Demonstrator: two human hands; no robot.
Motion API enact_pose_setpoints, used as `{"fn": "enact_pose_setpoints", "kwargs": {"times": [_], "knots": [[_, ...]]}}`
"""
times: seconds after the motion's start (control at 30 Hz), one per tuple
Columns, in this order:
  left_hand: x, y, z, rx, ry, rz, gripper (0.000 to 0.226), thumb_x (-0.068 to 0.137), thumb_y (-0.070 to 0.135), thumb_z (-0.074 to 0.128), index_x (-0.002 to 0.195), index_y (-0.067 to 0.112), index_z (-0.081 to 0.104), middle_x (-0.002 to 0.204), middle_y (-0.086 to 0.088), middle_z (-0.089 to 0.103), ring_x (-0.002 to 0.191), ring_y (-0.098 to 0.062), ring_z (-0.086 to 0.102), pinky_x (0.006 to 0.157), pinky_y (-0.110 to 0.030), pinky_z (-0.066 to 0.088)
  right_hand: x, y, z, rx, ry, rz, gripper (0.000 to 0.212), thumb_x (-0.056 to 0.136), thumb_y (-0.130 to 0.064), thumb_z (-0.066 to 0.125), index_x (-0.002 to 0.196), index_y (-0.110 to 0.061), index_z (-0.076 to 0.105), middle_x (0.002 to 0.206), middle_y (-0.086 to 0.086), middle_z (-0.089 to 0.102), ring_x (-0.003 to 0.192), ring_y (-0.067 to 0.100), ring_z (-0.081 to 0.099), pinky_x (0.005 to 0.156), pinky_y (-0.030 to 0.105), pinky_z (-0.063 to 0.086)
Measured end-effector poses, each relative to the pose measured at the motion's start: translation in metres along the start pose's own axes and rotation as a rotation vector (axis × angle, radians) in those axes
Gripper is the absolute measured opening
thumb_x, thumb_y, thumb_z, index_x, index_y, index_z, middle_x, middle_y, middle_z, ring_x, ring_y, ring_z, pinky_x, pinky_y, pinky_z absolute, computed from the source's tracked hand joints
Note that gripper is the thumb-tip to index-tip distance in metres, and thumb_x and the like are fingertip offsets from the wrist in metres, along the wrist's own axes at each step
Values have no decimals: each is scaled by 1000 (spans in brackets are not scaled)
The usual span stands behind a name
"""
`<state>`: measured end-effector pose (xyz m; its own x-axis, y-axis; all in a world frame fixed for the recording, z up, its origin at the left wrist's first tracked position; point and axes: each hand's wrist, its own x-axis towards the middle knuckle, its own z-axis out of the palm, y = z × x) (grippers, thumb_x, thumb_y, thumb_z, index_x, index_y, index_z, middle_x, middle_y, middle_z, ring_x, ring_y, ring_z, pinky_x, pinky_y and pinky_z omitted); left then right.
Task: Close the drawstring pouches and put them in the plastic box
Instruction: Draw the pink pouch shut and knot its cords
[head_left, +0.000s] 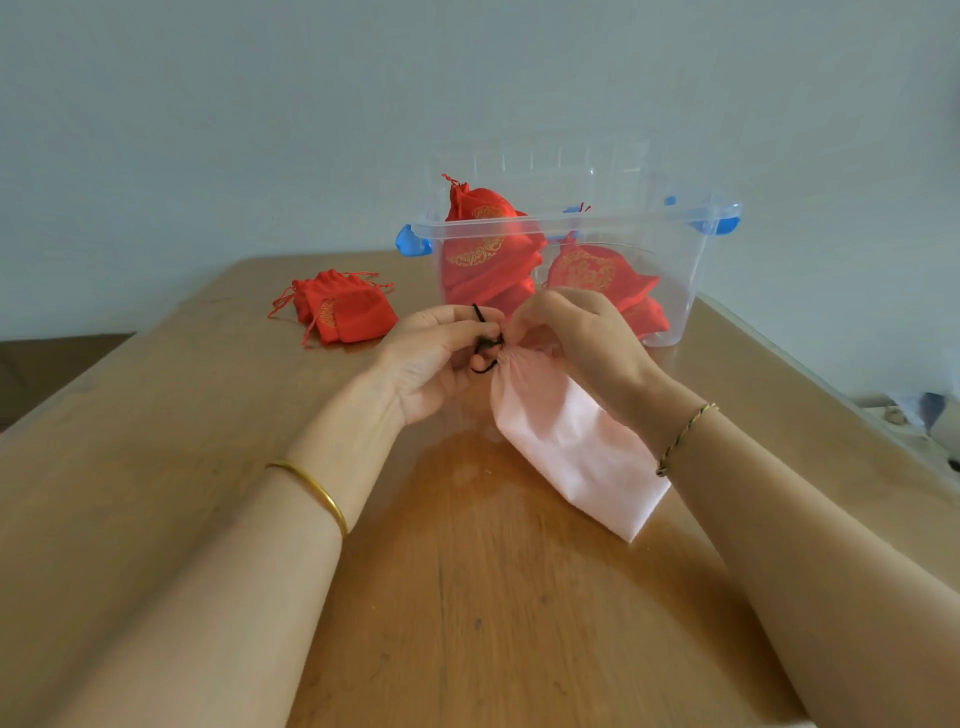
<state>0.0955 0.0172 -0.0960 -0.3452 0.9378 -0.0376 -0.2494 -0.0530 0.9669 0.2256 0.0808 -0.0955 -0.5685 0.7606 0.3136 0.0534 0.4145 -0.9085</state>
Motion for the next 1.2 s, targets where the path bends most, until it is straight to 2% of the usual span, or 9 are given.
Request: {"fn": "enact_pose_setpoints", "kwargs": {"times": [0.17, 0.3, 0.4, 0.53, 0.6, 0.83, 0.97, 1.13, 1.2], "knots": [[-1, 1, 0, 79, -35, 49, 21, 85, -8, 51, 80, 10, 61, 68, -4, 62, 56, -8, 54, 49, -15, 44, 2, 7, 0, -92, -48, 53, 17, 85, -7, 52, 96, -6, 65, 96, 7, 64, 84, 15, 57, 75, 28, 46], [-1, 0, -1, 226, 14, 121, 22, 84, -8, 54, 84, 13, 61, 75, -5, 60, 66, -11, 59, 55, -18, 48, 2, 8, -1, -78, -87, 79, 14, 86, -5, 54, 92, -7, 67, 81, 2, 62, 68, 10, 54, 58, 17, 42], [2, -4, -4, 424, 99, 237, 25, 79, -7, 61, 88, 16, 62, 82, -7, 62, 77, -17, 61, 70, -30, 53, 3, 9, -3, -72, -99, 79, 10, 84, -4, 57, 87, -8, 67, 78, 2, 63, 64, 9, 55, 54, 15, 43], [2, -7, -3, 679, 146, 391, 24, 78, -11, 58, 85, 11, 66, 72, -1, 64, 59, -5, 60, 60, -23, 54, 2, 10, -1, -45, -136, 117, 11, 83, -6, 58, 77, -12, 64, 78, 3, 62, 69, 15, 56, 60, 23, 46], [1, -10, 0, 716, 163, 438, 22, 79, -13, 54, 81, 6, 65, 67, 1, 62, 51, -1, 56, 54, -20, 51, 3, 10, 1, 25, -126, 161, 11, 84, -9, 58, 75, -11, 63, 76, 6, 60, 71, 18, 55, 64, 29, 44], [3, -14, 8, 833, 250, 658, 20, 79, -4, 60, 84, 13, 69, 85, 4, 55, 68, -1, 54, 67, -12, 45, 4, 14, 10, 195, -68, 258, 22, 90, -10, 52, 97, 7, 64, 90, 20, 62, 81, 27, 57, 75, 39, 45], [8, -17, 6, 781, 243, 632, 18, 80, -3, 60, 83, 15, 65, 87, -7, 61, 69, -10, 57, 62, -25, 46, 3, 14, 8, 360, -139, 300, 20, 92, -6, 50, 100, 7, 63, 83, 15, 63, 73, 21, 60, 67, 28, 50], [6, -16, 8, 812, 278, 699, 11, 80, -1, 63, 86, 8, 66, 89, -2, 59, 71, -1, 55, 68, -11, 44, 2, 14, 6, 374, -97, 293, 12, 88, -1, 55, 96, -1, 65, 79, 9, 63, 65, 14, 59, 55, 17, 51], [6, -16, 8, 790, 275, 698, 12, 79, -2, 63, 84, 9, 66, 87, -2, 60, 73, -4, 57, 71, -15, 47, 3, 15, 6, 348, -79, 283, 9, 88, -2, 57, 90, -3, 66, 76, 8, 63, 62, 13, 58, 53, 18, 50]]}}
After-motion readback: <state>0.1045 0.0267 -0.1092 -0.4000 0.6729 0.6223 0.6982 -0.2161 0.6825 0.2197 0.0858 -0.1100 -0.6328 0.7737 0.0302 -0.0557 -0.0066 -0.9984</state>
